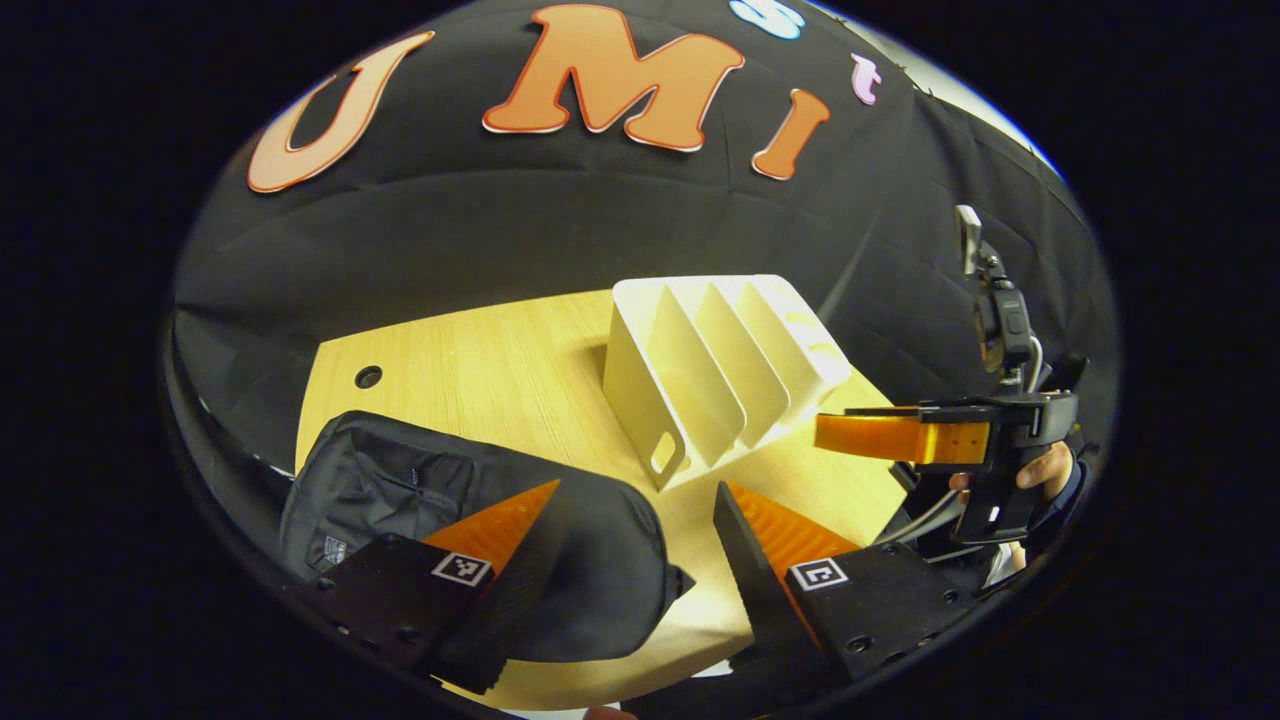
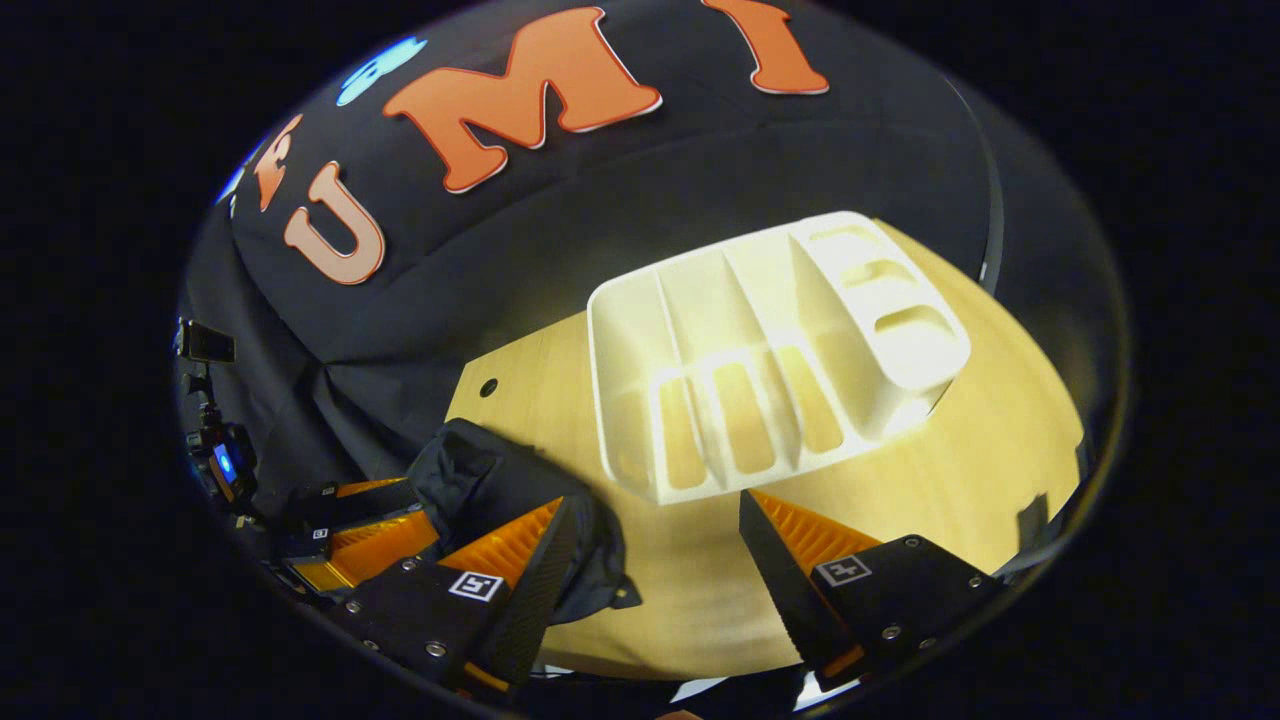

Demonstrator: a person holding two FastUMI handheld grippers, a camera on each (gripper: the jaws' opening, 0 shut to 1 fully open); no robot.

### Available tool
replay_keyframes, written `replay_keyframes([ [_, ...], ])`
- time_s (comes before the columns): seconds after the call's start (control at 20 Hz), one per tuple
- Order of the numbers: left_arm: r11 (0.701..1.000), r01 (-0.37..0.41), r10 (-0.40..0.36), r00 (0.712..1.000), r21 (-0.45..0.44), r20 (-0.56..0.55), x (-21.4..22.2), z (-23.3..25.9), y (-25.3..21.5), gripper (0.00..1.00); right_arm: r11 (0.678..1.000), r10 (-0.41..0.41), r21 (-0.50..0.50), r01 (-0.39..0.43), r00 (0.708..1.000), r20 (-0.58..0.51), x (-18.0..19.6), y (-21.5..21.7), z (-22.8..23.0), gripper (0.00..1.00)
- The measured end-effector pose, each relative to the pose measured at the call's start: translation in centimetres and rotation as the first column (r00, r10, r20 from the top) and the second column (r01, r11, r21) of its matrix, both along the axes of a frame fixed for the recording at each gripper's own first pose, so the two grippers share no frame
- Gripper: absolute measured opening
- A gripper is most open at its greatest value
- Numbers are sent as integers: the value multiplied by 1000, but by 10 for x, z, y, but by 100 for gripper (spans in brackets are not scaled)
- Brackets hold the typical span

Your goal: Open the schoolbag, grab two books from the bookshelf and put them into the schoolbag.

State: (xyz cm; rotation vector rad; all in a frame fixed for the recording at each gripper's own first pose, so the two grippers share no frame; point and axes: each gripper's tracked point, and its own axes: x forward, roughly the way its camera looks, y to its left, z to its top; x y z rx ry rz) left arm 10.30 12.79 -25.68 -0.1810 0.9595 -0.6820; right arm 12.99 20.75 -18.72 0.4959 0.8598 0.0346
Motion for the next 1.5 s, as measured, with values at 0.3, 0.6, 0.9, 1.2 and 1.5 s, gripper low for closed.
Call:
replay_keyframes([
  [0.3, 978, -208, 207, 965, -10, 162, 14, 61, -45, 98, 993, 93, -83, -80, 983, 160, 8, -73, 43, 97],
  [0.6, 924, -378, 376, 874, -56, 308, 5, 106, -56, 98, 971, 167, -219, -95, 924, 343, 18, -118, 99, 97],
  [0.9, 860, -499, 478, 721, -103, 501, 12, 182, -49, 97, 959, 178, -283, -25, 829, 531, 25, -123, 157, 100],
  [1.2, 813, -539, 541, 556, -222, 631, 0, 232, -53, 94, 950, 188, -312, 28, 746, 639, 16, -118, 184, 96],
  [1.5, 802, -556, 524, 475, -220, 707, -11, 240, -54, 94, 951, 145, -294, 92, 707, 692, 3, -120, 193, 96],
])
